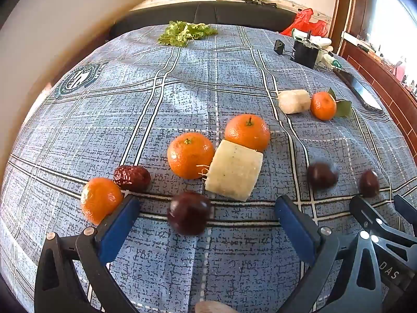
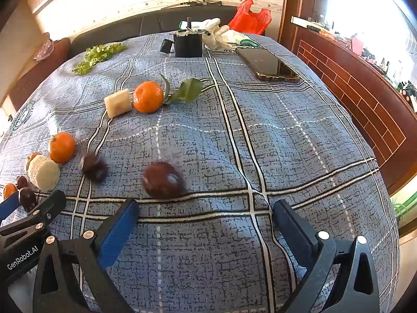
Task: Organize fruits
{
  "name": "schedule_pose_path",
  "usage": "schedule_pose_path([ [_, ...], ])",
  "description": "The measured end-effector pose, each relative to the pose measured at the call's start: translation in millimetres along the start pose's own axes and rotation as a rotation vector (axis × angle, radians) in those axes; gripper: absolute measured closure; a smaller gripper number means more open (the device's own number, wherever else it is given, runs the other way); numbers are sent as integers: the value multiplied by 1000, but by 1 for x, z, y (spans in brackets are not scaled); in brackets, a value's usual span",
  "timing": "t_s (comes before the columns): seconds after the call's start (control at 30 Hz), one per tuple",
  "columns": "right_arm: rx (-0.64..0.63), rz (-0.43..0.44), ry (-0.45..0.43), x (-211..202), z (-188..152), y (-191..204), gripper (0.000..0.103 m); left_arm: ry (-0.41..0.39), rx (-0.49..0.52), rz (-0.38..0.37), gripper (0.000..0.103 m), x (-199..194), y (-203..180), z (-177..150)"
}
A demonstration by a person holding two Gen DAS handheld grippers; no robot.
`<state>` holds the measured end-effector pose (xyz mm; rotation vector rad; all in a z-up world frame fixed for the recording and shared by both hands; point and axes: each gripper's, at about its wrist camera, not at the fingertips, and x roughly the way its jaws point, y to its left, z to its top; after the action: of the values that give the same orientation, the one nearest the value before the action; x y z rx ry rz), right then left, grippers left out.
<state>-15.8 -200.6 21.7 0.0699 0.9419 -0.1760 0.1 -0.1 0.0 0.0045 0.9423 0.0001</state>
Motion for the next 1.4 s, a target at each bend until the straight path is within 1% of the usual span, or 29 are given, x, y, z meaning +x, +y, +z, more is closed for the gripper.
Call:
schedule_pose_path([
  [1.4,0,0,-1,0,-1,-1,0,-2,-1,-1,0,0,-3,1],
])
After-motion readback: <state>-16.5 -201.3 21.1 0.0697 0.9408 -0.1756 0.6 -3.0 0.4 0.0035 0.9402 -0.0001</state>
